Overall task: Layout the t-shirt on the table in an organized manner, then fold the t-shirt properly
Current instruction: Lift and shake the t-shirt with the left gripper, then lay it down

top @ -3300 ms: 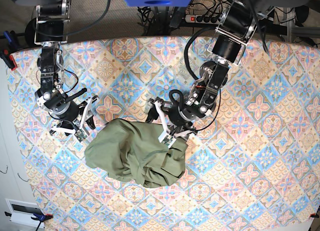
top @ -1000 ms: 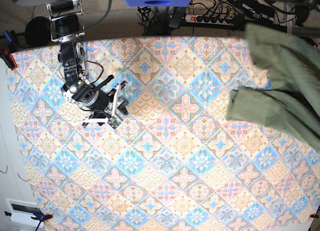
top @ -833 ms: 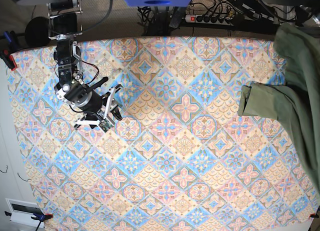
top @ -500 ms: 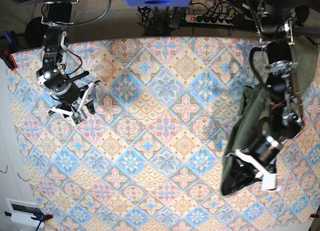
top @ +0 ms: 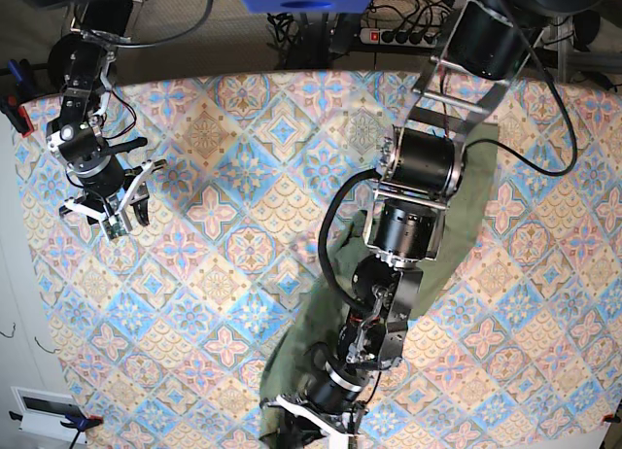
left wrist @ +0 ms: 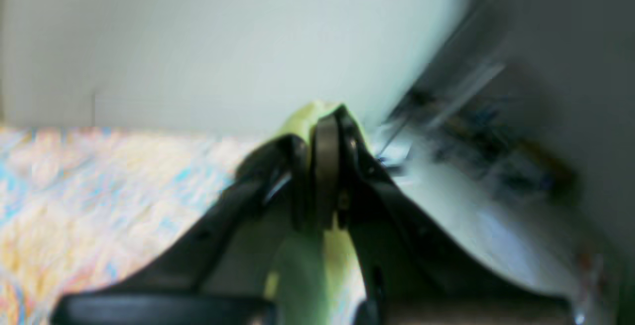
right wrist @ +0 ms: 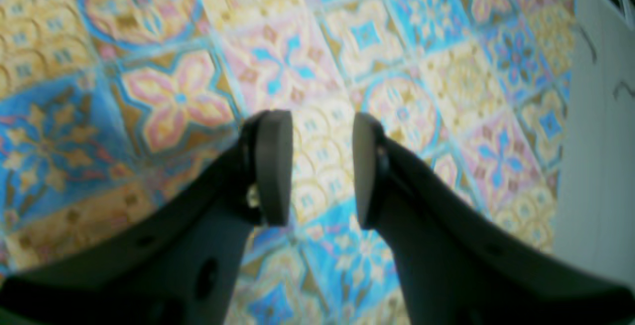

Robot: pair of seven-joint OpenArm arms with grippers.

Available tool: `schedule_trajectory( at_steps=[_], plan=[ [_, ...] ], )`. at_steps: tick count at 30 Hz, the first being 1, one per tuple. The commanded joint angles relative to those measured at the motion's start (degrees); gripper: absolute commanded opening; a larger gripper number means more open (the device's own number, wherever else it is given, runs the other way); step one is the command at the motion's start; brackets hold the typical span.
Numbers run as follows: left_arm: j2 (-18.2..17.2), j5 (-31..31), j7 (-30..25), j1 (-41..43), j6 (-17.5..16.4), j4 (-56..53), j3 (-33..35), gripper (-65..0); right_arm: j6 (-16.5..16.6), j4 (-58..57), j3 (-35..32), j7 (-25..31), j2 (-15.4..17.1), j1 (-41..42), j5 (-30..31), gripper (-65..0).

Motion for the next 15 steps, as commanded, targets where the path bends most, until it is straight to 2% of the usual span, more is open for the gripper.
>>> schedule_trajectory(
  at_steps=[1, 5, 6, 8, 10, 13, 15],
  plan=[
    [0.6, -1.3, -2.2, -2.0, 0.4, -0.8, 3.3, -60.4, 0.1, 1.4, -0.1, 1.1, 0.7, -0.4, 0.8, -45.3],
    [0.6, -2.3, -2.2, 1.4, 10.4, -1.3, 9.8, -38.7, 0.2, 1.4, -4.0, 1.1, 0.7, -2.4, 0.8, -45.2],
    [0.6, -2.3, -2.2, 2.3, 11.4, -1.2, 10.1, -34.1, 0.2, 1.4, -6.1, 1.1, 0.7, -2.3, 0.8, -45.2],
    [-1.3, -2.4, -1.5, 4.5, 11.3, 0.8, 10.2, -28.0, 0.2, 1.4, -10.0, 1.2, 0.7, -2.2, 0.8, -45.1],
    [-4.1, -2.5, 1.4, 7.4, 11.3, 4.8, 9.7, -25.9, 0.2, 1.4, -13.8, 1.3, 0.7, -1.5, 0.8, -45.1],
    [-10.8, -3.1, 7.8, 13.5, 11.4, 16.0, 8.9, -25.7, 0.2, 1.4, -19.3, 1.1, 0.7, -0.2, 0.8, -45.2],
    [-15.1, -5.6, 11.8, 18.4, 11.6, 24.7, 5.2, -25.7, 0.2, 1.4, -21.5, 1.1, 0.5, -0.2, 0.8, -45.3]
  ],
)
